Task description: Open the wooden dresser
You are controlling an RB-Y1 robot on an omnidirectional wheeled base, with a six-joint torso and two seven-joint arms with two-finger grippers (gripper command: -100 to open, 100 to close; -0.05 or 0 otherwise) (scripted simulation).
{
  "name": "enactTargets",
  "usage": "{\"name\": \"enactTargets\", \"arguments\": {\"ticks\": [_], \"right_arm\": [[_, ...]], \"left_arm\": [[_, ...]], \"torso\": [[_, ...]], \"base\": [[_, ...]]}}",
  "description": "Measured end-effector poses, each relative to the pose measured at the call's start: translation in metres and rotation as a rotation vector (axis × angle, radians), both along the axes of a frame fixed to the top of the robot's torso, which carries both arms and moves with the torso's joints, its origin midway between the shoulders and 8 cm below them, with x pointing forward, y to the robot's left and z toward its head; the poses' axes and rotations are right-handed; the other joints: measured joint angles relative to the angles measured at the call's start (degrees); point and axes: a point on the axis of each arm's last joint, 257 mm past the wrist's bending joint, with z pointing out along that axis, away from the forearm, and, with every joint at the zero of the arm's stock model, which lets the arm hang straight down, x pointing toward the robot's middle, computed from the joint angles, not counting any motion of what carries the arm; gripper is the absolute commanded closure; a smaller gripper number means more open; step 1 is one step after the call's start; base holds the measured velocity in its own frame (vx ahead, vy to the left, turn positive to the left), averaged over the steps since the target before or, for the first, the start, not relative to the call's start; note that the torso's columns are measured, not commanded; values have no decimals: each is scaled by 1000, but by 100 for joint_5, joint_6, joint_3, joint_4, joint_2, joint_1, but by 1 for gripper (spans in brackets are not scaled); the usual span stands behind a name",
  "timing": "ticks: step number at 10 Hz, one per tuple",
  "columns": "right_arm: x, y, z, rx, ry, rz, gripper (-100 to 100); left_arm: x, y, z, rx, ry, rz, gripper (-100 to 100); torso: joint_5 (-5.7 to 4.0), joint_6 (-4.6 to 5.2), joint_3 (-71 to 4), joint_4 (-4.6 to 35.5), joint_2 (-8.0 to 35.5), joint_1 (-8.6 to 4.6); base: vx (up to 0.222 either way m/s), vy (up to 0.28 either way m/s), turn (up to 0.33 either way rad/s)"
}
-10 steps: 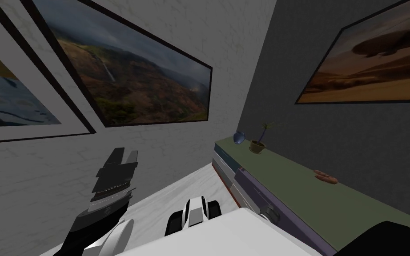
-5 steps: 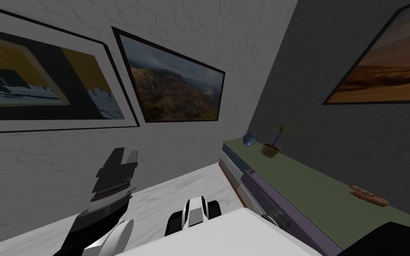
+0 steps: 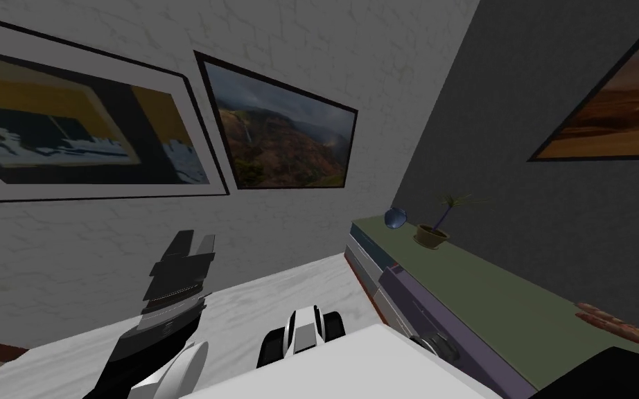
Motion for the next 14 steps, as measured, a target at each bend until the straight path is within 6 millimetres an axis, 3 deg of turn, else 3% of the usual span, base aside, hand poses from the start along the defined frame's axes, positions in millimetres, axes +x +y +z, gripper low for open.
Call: {"name": "enactTargets", "arguments": {"ticks": [6,12,14], "right_arm": [[-76,6,-1,-5,-20,-204,100],[-154,28,-2,-7,-22,-420,100],[-171,36,-4,-3,-26,-480,100]], "left_arm": [[0,0,0,0,0,0,0],[0,0,0,0,0,0,0],[0,0,0,0,0,0,0]], "torso": [[-6,-18,-6,6,-27,-3],[-3,-29,3,17,-19,-13],[-14,-11,-2,11,-36,-28]], "base": [[-88,-5,360],[-80,13,368],[-53,18,238]]}}
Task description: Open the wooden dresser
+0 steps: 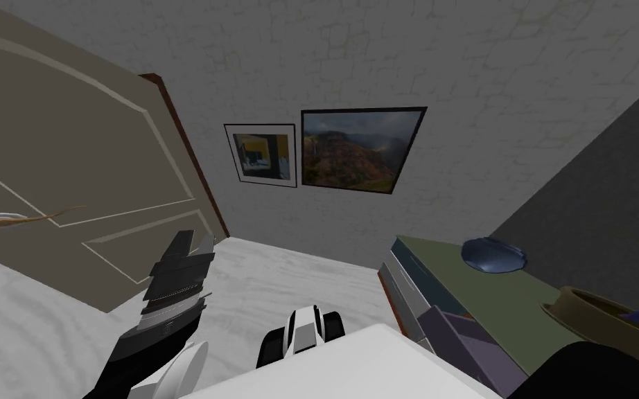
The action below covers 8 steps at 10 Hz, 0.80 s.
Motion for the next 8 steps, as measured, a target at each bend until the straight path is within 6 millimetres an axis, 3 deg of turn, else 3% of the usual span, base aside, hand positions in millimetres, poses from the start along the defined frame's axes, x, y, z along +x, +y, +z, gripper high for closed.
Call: {"name": "enactTargets", "arguments": {"ticks": [2,3,6,8], "right_arm": [[-26,10,1,3,7,-74,100],[-29,14,0,6,2,-94,100],[-67,36,1,6,18,-205,100],[-82,44,0,12,20,-263,100]], "left_arm": [[0,0,0,0,0,0,0],[0,0,0,0,0,0,0],[0,0,0,0,0,0,0],[0,0,0,0,0,0,0]], "torso": [[9,-14,14,11,22,13],[3,-3,9,7,12,0],[15,-5,18,12,34,12],[5,13,12,6,17,-1]], "base": [[-57,20,292],[-58,30,350],[-80,41,432],[-43,27,239]]}}
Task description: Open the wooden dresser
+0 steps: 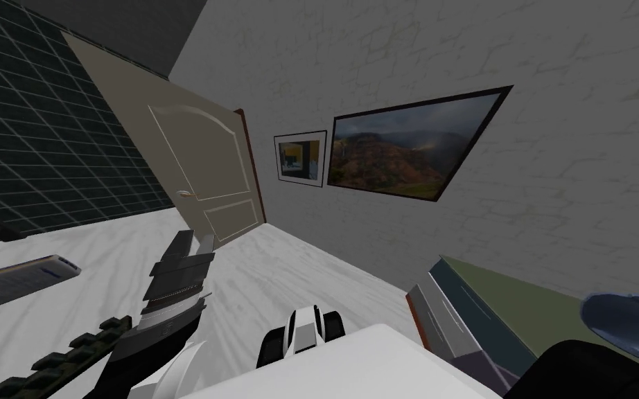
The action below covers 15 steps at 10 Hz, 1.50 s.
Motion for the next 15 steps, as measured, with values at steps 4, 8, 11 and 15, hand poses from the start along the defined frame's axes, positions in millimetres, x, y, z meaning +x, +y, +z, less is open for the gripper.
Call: {"name": "enactTargets", "arguments": {"ticks": [4,8,11,15], "right_arm": [[-27,20,3,5,7,-91,100],[-22,30,0,5,0,-108,-100],[-34,-7,19,-5,-1,-113,-100],[-38,-43,38,-12,-2,-107,-100]], "left_arm": [[0,0,0,0,0,0,0],[0,0,0,0,0,0,0],[0,0,0,0,0,0,0],[0,0,0,0,0,0,0]], "torso": [[12,22,0,-6,21,19],[-2,12,19,6,29,21],[57,22,-19,-16,33,70],[55,22,-33,-22,10,70]], "base": [[-8,35,145],[113,135,-2],[21,104,-35],[16,81,-18]]}}
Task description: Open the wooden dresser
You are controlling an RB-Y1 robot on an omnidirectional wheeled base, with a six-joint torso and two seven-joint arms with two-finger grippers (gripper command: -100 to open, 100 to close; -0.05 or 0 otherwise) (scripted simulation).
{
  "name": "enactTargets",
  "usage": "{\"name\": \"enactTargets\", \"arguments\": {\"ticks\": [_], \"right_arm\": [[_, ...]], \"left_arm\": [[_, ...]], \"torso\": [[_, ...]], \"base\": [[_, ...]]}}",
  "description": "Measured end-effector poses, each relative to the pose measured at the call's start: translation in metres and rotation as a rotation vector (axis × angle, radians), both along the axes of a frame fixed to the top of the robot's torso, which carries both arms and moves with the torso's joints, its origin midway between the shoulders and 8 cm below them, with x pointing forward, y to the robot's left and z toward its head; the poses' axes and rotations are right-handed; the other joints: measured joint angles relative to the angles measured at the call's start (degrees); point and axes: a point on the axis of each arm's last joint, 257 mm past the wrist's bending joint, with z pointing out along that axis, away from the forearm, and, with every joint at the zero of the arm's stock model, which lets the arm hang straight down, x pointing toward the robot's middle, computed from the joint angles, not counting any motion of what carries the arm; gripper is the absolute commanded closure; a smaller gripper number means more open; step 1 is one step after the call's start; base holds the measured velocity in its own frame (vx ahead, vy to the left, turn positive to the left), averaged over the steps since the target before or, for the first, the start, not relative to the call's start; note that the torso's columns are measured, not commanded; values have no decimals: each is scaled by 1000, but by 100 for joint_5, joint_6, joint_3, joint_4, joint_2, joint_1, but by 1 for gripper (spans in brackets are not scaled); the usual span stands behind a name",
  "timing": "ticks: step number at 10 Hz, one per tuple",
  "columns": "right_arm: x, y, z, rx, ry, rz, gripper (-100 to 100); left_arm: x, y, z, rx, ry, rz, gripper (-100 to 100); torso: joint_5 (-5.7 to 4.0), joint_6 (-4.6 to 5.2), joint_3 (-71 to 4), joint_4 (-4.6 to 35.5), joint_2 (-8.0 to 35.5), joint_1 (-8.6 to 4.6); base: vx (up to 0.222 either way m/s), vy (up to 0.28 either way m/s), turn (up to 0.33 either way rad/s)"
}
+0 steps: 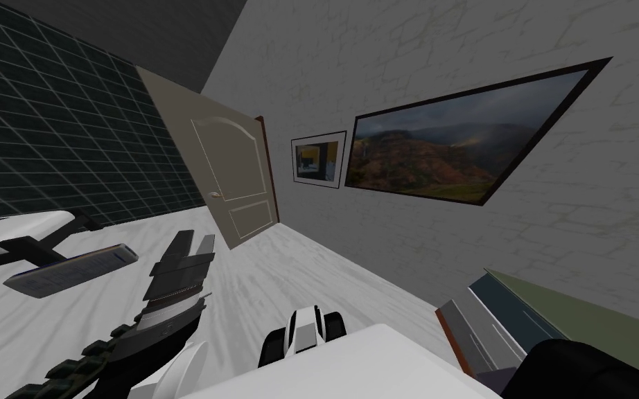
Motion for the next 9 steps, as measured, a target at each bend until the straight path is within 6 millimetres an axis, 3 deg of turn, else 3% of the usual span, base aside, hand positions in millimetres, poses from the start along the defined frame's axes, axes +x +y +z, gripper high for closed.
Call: {"name": "enactTargets", "arguments": {"ticks": [3,4,9], "right_arm": [[-2,-31,21,-3,-1,17,-100],[0,-32,21,1,-3,20,0],[1,-31,19,6,-7,21,0]], "left_arm": [[0,0,0,0,0,0,0],[0,0,0,0,0,0,0],[0,0,0,0,0,0,0]], "torso": [[17,-1,-5,-2,2,22],[19,2,-9,-4,4,17],[8,0,-1,0,2,15]], "base": [[29,85,-20],[4,7,4],[0,0,0]]}}
